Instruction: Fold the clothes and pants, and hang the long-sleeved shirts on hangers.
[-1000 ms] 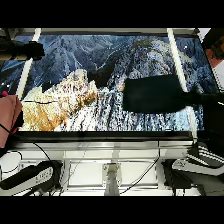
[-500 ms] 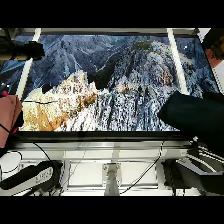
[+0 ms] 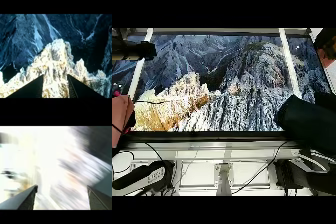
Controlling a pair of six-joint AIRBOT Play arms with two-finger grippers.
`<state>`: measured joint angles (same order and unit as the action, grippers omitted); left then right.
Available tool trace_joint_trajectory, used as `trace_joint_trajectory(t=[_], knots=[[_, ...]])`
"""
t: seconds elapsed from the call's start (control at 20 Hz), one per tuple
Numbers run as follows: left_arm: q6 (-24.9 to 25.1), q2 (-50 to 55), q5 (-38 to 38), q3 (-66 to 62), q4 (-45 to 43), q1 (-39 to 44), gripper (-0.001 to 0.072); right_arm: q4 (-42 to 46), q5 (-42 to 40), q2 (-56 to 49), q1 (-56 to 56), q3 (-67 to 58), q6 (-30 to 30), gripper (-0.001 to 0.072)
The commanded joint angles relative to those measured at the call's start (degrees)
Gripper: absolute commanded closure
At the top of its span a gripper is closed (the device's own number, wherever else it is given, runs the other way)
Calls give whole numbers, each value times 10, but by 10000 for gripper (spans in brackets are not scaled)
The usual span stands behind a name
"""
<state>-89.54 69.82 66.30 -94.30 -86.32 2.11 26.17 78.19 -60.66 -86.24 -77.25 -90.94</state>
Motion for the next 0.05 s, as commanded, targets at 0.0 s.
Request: trace_joint_trajectory(t=[0.0], knots=[[0, 0, 0, 0, 0, 0, 348, -224, -123, 2, 31, -153, 39, 39]])
